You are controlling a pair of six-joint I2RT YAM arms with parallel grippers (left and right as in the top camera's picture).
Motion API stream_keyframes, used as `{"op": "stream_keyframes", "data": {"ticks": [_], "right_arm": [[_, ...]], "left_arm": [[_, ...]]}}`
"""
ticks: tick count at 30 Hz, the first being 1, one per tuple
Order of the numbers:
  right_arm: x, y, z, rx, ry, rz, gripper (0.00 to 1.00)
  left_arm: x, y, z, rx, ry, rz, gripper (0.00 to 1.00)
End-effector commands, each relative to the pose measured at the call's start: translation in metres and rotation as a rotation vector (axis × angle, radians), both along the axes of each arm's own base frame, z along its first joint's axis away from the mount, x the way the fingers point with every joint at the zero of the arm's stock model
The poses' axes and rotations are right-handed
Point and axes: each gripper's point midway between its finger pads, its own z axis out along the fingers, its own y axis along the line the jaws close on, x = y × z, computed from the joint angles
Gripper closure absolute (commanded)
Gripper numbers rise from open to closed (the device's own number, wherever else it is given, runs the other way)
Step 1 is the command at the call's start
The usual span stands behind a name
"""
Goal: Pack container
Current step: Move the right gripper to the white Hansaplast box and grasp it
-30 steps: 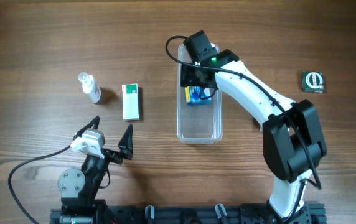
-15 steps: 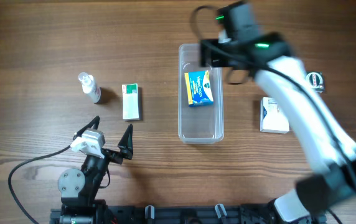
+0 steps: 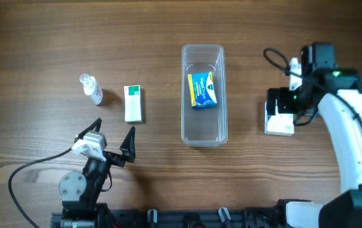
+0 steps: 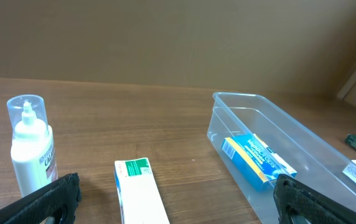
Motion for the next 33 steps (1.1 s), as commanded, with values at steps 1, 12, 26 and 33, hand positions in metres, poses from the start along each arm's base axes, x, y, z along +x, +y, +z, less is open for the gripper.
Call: {"op": "stream_keyframes", "data": {"ticks": [1, 12, 26, 33], "right_arm": [[-0.008, 0.004, -0.031, 0.019, 0.025, 0.025, 0.00], [0.017, -0.008, -0.072, -0.039, 0.061, 0.023, 0.00], [0.008, -0.032, -0.103, -0.003, 0.158, -0.013, 0.00], [0.010, -0.029, -0.106, 0.013, 0.158, -0.018, 0.00]], "left_arm": [[0.001, 0.002, -0.002, 0.022, -0.008, 0.009, 0.00], [0.001, 0.002, -0.002, 0.022, -0.008, 0.009, 0.00], [0.001, 0.002, -0.002, 0.022, -0.008, 0.009, 0.00], [0.001, 0.002, -0.002, 0.022, -0.008, 0.009, 0.00]]}}
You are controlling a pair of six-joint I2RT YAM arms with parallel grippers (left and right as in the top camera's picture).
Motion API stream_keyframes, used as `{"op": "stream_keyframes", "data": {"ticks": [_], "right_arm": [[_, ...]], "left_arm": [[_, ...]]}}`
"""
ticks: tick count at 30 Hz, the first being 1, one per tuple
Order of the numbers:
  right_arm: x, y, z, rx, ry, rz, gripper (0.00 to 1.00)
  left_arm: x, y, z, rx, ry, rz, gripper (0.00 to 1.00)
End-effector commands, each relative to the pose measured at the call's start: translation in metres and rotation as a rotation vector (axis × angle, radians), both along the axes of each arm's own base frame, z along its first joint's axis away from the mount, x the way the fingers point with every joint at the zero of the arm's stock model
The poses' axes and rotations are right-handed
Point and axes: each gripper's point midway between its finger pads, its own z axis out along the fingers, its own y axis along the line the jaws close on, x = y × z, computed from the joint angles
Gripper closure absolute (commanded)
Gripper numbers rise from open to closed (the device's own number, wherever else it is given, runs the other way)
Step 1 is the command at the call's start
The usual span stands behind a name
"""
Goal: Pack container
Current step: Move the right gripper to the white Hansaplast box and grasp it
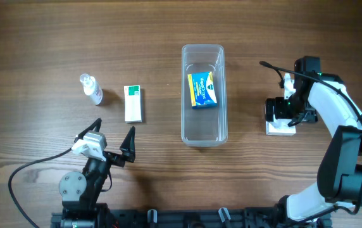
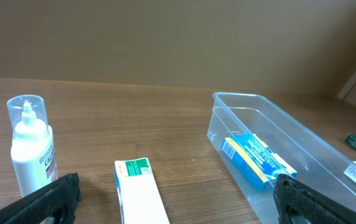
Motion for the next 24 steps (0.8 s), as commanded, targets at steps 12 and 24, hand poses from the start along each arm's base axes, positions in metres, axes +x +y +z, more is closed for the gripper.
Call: {"op": "stream_keyframes", "data": {"ticks": [12, 24], "right_arm": [[-0.002, 0.003, -0.021, 0.019, -0.017, -0.024, 0.11], [0.049, 0.039, 0.076, 0.200, -0.177, -0.086, 0.26]], "left_arm": [[0.001, 0.002, -0.002, 0.022, -0.008, 0.009, 0.00], [0.001, 0.002, -0.002, 0.022, -0.008, 0.009, 0.00]]}}
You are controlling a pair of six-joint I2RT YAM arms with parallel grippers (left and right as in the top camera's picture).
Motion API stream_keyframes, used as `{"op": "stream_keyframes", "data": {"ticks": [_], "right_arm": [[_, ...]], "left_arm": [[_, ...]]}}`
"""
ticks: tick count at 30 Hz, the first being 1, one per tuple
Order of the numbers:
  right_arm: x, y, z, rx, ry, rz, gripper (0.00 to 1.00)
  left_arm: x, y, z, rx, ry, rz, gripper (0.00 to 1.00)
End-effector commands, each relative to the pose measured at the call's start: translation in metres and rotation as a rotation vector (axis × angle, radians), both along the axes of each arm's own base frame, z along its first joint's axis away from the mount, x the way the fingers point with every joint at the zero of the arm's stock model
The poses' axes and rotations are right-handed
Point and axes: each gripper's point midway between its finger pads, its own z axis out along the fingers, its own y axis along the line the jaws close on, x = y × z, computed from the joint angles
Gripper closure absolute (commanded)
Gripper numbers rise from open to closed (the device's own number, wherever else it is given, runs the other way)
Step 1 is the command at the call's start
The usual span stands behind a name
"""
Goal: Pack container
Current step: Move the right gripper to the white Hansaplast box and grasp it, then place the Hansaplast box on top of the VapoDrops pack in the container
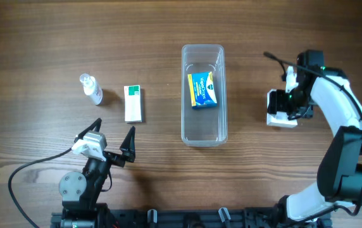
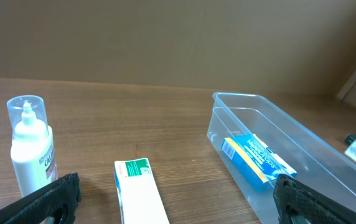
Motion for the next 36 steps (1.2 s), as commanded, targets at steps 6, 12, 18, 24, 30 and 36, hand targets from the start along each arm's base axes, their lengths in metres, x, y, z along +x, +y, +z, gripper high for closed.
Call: {"op": "stream_keyframes", "data": {"ticks": [6, 12, 18, 24, 30, 36], "right_arm": [[0.056, 0.132, 0.159, 0.217, -0.351, 0.116, 0.24], [0.064, 0.204, 0.161, 0.105, -0.460, 0.188, 0.21], [0.079, 0.235, 0.097, 0.071, -0.370, 0.203, 0.21], [0.087, 0.232, 0.044, 0.004, -0.282, 0.173, 0.21], [0.092, 0.234, 0.022, 0.000, -0.257, 0.146, 0.20], [0.095, 0.236, 0.024, 0.006, -0.271, 0.147, 0.16]], "left_arm": [[0.001, 0.002, -0.002, 0.022, -0.007, 0.009, 0.00], [0.001, 0.002, -0.002, 0.022, -0.007, 0.009, 0.00], [0.001, 0.002, -0.002, 0.022, -0.007, 0.009, 0.00], [0.001, 0.002, -0.002, 0.022, -0.007, 0.009, 0.00], [0.001, 0.002, -0.002, 0.022, -0.007, 0.009, 0.00], [0.001, 0.002, -0.002, 0.022, -0.007, 0.009, 0.00]]}}
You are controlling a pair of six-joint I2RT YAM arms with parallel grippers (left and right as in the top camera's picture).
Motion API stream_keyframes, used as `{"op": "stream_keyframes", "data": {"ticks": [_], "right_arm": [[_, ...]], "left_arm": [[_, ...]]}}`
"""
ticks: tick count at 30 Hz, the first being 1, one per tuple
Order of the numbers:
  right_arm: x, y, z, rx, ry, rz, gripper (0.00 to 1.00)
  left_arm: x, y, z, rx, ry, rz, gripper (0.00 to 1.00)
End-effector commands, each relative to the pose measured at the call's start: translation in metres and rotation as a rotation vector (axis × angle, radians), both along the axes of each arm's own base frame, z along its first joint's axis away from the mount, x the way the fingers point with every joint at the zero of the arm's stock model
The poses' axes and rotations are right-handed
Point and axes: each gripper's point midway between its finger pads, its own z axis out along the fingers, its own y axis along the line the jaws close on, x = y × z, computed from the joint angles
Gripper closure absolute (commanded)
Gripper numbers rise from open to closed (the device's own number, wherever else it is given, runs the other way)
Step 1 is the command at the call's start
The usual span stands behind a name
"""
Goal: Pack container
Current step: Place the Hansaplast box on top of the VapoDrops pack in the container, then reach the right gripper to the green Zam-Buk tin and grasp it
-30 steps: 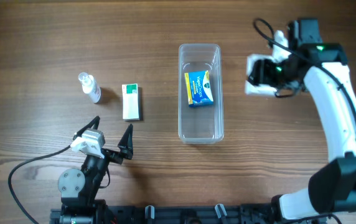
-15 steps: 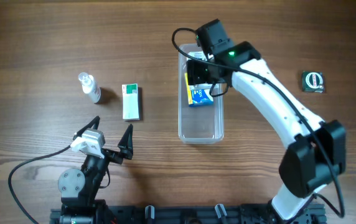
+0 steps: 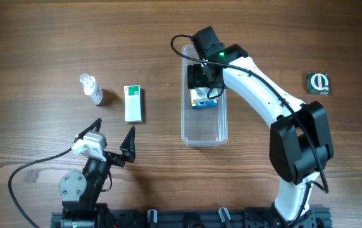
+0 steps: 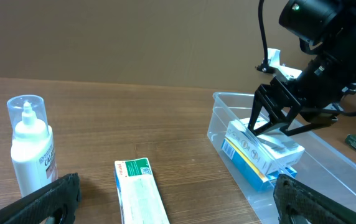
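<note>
A clear plastic container [image 3: 203, 137] stands mid-table with a blue box [image 4: 248, 162] lying inside it. My right gripper [image 3: 205, 81] reaches into the container from the far side, its fingers [image 4: 256, 115] astride a white box [image 4: 268, 147] that rests on top of the blue box. On the left lie a green-and-white box [image 3: 133, 103] and an upright spray bottle [image 3: 91, 88]. My left gripper [image 4: 175, 199] hovers low near the table's front edge, open and empty, pointing at those two items.
A small dark square packet with a green round mark [image 3: 318, 83] lies at the far right of the table. The right arm's cable [image 3: 180, 44] loops above the container's far end.
My right gripper was at the right of the table with the white box in it; now it is inside the container with that box on the blue one. The dark packet shows.
My right gripper stood over the white box at the right side, then lower around it, then shut on it slightly farther back. Now the box is in the container on the blue box. The left arm, bottle and green-and-white box have not moved.
</note>
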Motion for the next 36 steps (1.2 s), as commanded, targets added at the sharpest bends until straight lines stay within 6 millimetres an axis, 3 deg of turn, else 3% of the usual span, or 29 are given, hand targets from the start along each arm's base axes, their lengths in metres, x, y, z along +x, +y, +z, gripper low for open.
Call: {"op": "stream_keyframes", "data": {"ticks": [1, 3, 5, 6, 8, 11, 12, 14, 18, 20, 24, 27, 28, 31, 34, 36], "right_arm": [[0.008, 0.002, 0.005, -0.004, -0.025, -0.018, 0.14], [0.015, 0.006, 0.027, 0.014, -0.061, -0.013, 0.12], [0.025, 0.007, 0.085, 0.040, -0.169, 0.032, 0.10], [0.028, -0.007, 0.115, 0.011, -0.225, 0.029, 0.08], [0.026, -0.052, 0.157, -0.091, -0.301, -0.025, 0.01], [0.015, -0.161, 0.191, -0.198, -0.304, -0.177, 0.01], [0.012, -0.197, 0.190, -0.230, -0.278, -0.216, 0.00], [0.008, -0.244, 0.177, -0.224, -0.217, -0.234, 0.00], [-0.017, -0.298, 0.117, -0.070, -0.050, -0.371, 0.00], [-0.023, -0.303, 0.106, -0.056, -0.025, -0.407, 0.00], [-0.014, -0.304, 0.109, -0.009, -0.063, -0.526, 0.00], [-0.005, -0.285, 0.112, 0.143, -0.072, -0.579, 0.00], [-0.005, -0.288, 0.111, 0.134, -0.076, -0.600, 0.00], [-0.015, -0.315, 0.099, 0.142, -0.034, -0.982, 0.00], [-0.028, -0.333, 0.071, 0.227, 0.061, -1.374, 0.00], [-0.031, -0.341, 0.058, 0.235, 0.090, -1.462, 0.00]], "left_arm": [[0.001, 0.002, -0.002, 0.022, -0.008, 0.009, 0.00], [0.001, 0.002, -0.002, 0.022, -0.008, 0.009, 0.00], [0.001, 0.002, -0.002, 0.022, -0.008, 0.009, 0.00], [0.001, 0.002, -0.002, 0.022, -0.008, 0.009, 0.00], [0.001, 0.002, -0.002, 0.022, -0.008, 0.009, 0.00], [0.001, 0.002, -0.002, 0.022, -0.008, 0.009, 0.00], [0.001, 0.002, -0.002, 0.022, -0.008, 0.009, 0.00], [0.001, 0.002, -0.002, 0.022, -0.008, 0.009, 0.00], [0.001, 0.002, -0.002, 0.022, -0.008, 0.009, 0.00], [0.001, 0.002, -0.002, 0.022, -0.008, 0.009, 0.00], [0.001, 0.002, -0.002, 0.022, -0.008, 0.009, 0.00], [0.001, 0.002, -0.002, 0.022, -0.008, 0.009, 0.00], [0.001, 0.002, -0.002, 0.022, -0.008, 0.009, 0.00], [0.001, 0.002, -0.002, 0.022, -0.008, 0.009, 0.00], [0.001, 0.002, -0.002, 0.022, -0.008, 0.009, 0.00], [0.001, 0.002, -0.002, 0.022, -0.008, 0.009, 0.00]]}}
